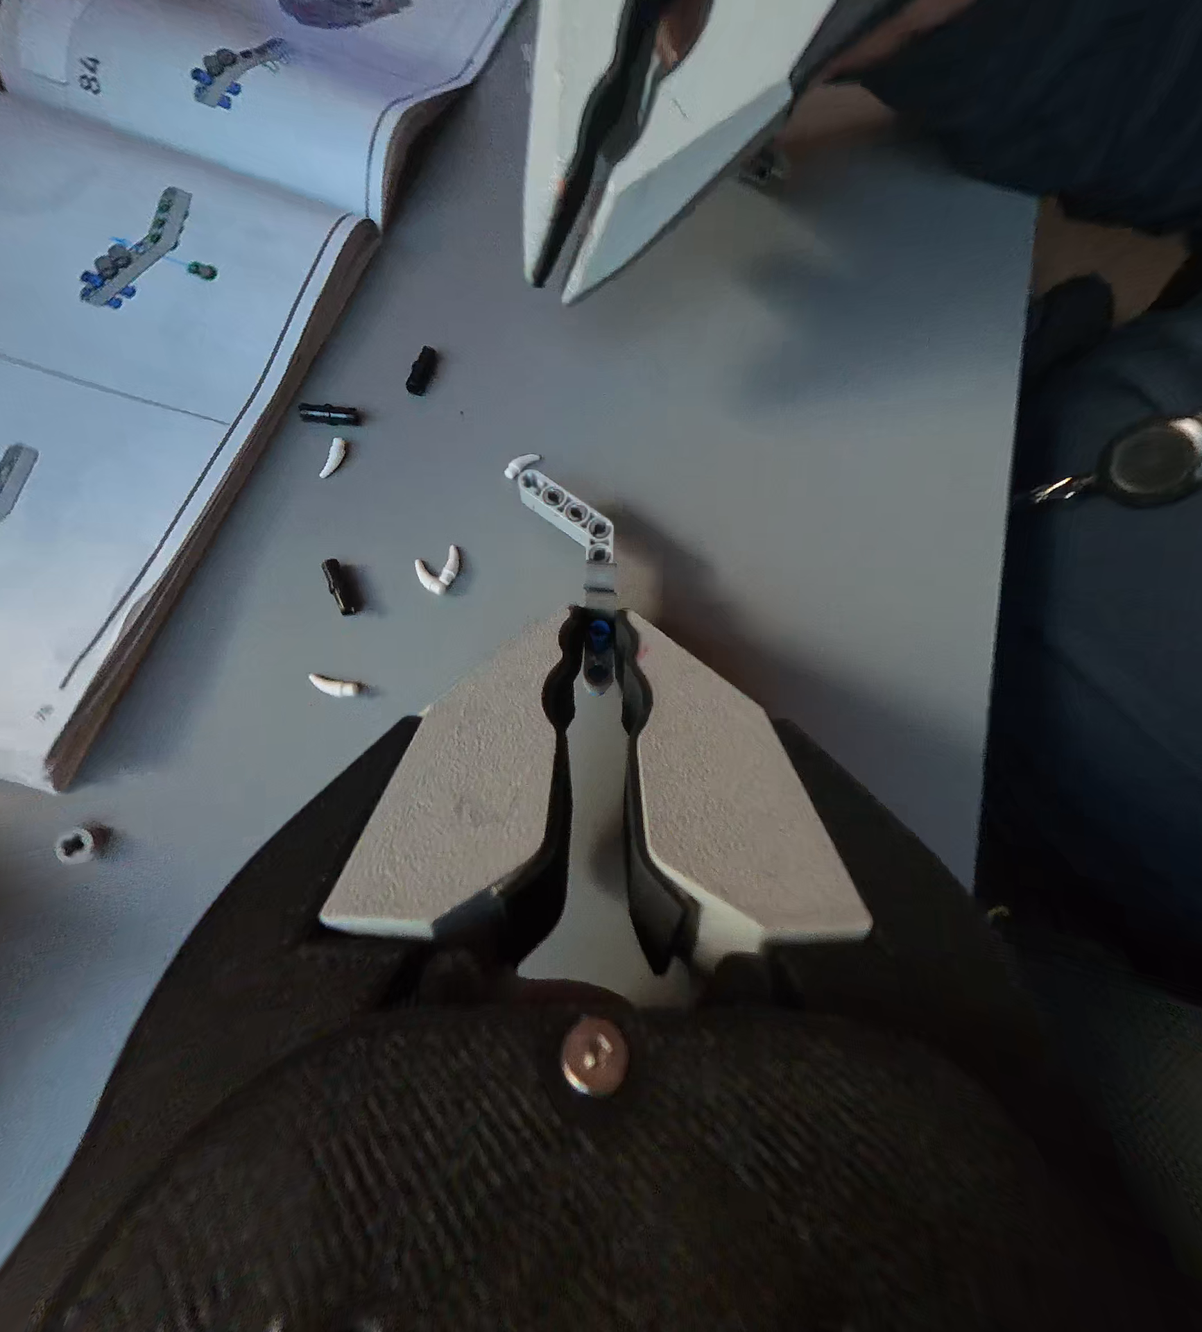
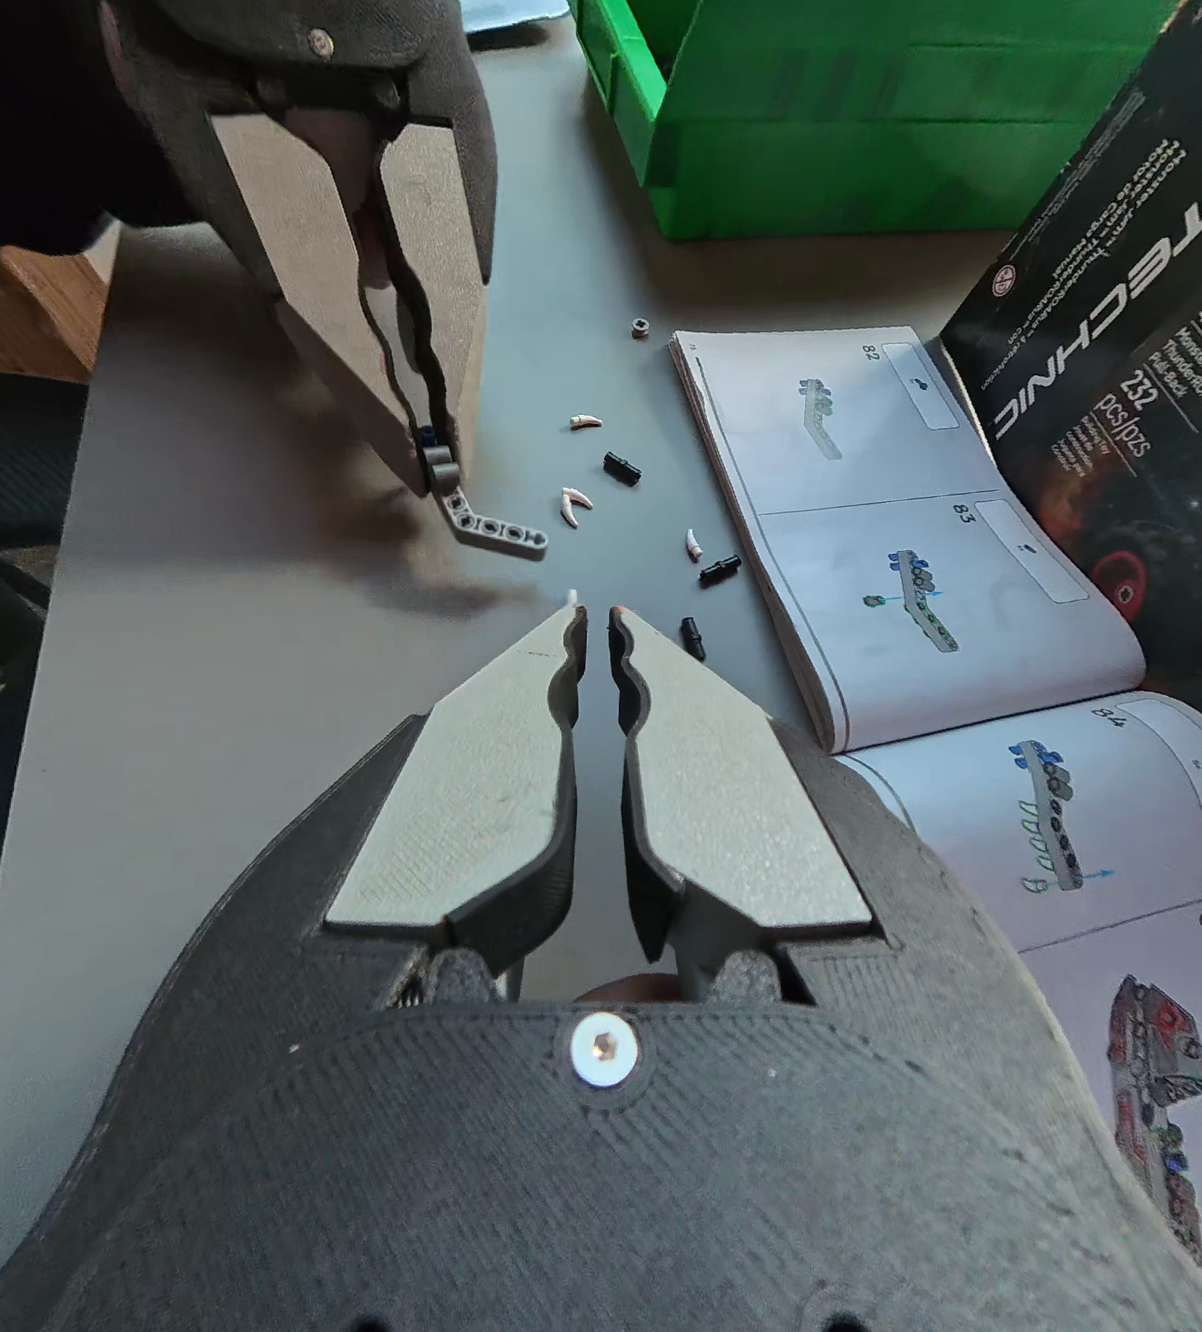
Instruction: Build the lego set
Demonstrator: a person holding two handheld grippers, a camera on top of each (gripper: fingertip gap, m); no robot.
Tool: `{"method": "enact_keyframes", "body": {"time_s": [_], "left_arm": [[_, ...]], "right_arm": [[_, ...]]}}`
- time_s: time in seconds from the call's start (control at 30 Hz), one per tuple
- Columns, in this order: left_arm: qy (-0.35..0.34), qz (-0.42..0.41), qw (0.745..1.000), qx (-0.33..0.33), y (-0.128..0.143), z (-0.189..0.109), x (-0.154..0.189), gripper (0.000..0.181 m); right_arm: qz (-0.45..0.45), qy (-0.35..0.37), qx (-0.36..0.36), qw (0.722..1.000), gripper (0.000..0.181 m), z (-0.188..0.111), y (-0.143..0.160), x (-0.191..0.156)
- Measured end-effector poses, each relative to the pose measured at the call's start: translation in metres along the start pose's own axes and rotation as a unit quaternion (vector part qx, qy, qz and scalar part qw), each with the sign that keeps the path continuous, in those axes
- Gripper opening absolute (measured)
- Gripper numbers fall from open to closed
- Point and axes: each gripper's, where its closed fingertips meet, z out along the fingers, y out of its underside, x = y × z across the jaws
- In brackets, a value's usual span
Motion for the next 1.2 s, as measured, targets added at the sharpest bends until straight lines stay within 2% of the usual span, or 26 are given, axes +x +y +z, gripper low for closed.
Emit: {"method": "enact_keyframes", "body": {"time_s": [0.03, 0.13, 0.3, 0.43, 0.57, 0.67, 0.87, 0.97, 1.03, 1.2], "left_arm": [[0.009, -0.019, 1.0, 0.02, -0.003, -0.004, 0.003, 0.005], [0.031, -0.013, 0.996, 0.084, -0.016, -0.016, 0.017, 0.005], [0.055, 0.039, 0.987, 0.148, -0.032, -0.027, 0.038, 0.005], [0.058, 0.062, 0.982, 0.166, -0.035, -0.029, 0.044, 0.005], [0.063, 0.075, 0.98, 0.173, -0.037, -0.029, 0.05, 0.005], [0.059, 0.09, 0.976, 0.191, -0.042, -0.031, 0.054, 0.005], [0.031, 0.047, 0.974, 0.219, -0.047, -0.037, 0.043, 0.005], [0.029, 0.036, 0.976, 0.213, -0.046, -0.034, 0.044, 0.005], [0.029, 0.043, 0.979, 0.199, -0.045, -0.03, 0.046, 0.005], [0.012, 0.062, 0.991, 0.117, -0.03, -0.011, 0.042, 0.005]], "right_arm": [[-0.001, -0.005, 0.003, 1.0, 0.004, 0.001, -0.002, -0.004], [0.007, -0.039, 0.024, 0.999, 0.008, 0.004, -0.01, -0.018], [0.02, -0.149, 0.08, 0.985, 0.02, -0.005, -0.029, -0.054], [-0.014, -0.145, 0.099, 0.984, 0.021, -0.011, -0.032, -0.058], [-0.018, -0.174, 0.114, 0.978, 0.027, -0.015, -0.038, -0.069], [-0.054, -0.164, 0.123, 0.977, 0.028, -0.022, -0.039, -0.071], [-0.071, -0.15, 0.207, 0.964, 0.027, -0.063, -0.053, -0.07], [-0.086, -0.139, 0.217, 0.963, 0.027, -0.068, -0.048, -0.077], [-0.1, -0.115, 0.2, 0.968, 0.029, -0.061, -0.043, -0.077], [-0.109, -0.094, 0.143, 0.979, 0.033, -0.042, -0.027, -0.072]]}}
